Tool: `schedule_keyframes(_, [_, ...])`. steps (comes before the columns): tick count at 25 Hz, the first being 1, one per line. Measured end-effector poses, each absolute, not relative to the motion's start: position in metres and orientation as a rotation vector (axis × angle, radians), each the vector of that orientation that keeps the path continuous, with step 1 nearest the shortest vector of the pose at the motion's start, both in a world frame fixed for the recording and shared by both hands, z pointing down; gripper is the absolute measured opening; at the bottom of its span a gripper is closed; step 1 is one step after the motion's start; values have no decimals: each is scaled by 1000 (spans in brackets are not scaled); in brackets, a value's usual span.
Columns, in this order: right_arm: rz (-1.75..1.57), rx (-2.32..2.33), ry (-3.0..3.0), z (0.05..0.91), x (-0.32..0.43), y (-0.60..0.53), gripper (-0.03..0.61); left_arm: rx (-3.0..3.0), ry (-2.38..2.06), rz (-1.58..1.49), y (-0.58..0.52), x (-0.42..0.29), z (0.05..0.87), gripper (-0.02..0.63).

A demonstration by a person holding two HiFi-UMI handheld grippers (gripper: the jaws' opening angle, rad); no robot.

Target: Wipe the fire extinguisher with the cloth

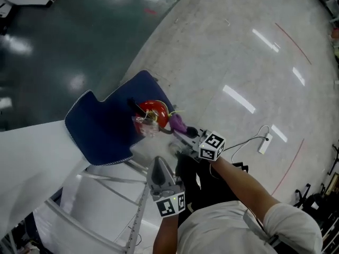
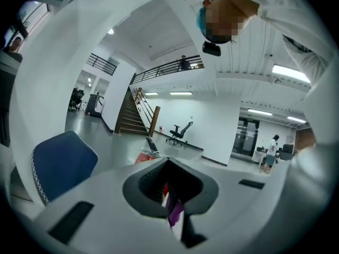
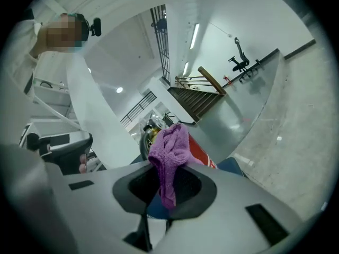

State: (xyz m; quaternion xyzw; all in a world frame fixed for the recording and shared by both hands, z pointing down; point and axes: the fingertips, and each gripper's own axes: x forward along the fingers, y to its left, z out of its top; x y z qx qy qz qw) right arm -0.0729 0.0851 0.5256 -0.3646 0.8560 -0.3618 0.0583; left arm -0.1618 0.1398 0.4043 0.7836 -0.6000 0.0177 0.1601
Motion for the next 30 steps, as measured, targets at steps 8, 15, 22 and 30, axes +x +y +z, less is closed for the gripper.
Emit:
schedule_keyframes(8, [-933,-1165,2718,454,-97,83,51,2225,-1721,37,145,-173,366,5])
schedule_keyframes(15, [-682,-1276,3009,453,-123,85,51,2202,-1750,7,148,-180,347,5])
schedule_keyframes(22, [-579,-1125,3128,408,-126,115,51,2215,-1759,19,149,-187,325,5])
schedule_keyframes(30, [-398,-1254,3056,307,-102,146,51,2308,-1723,29,147,-182,274,5])
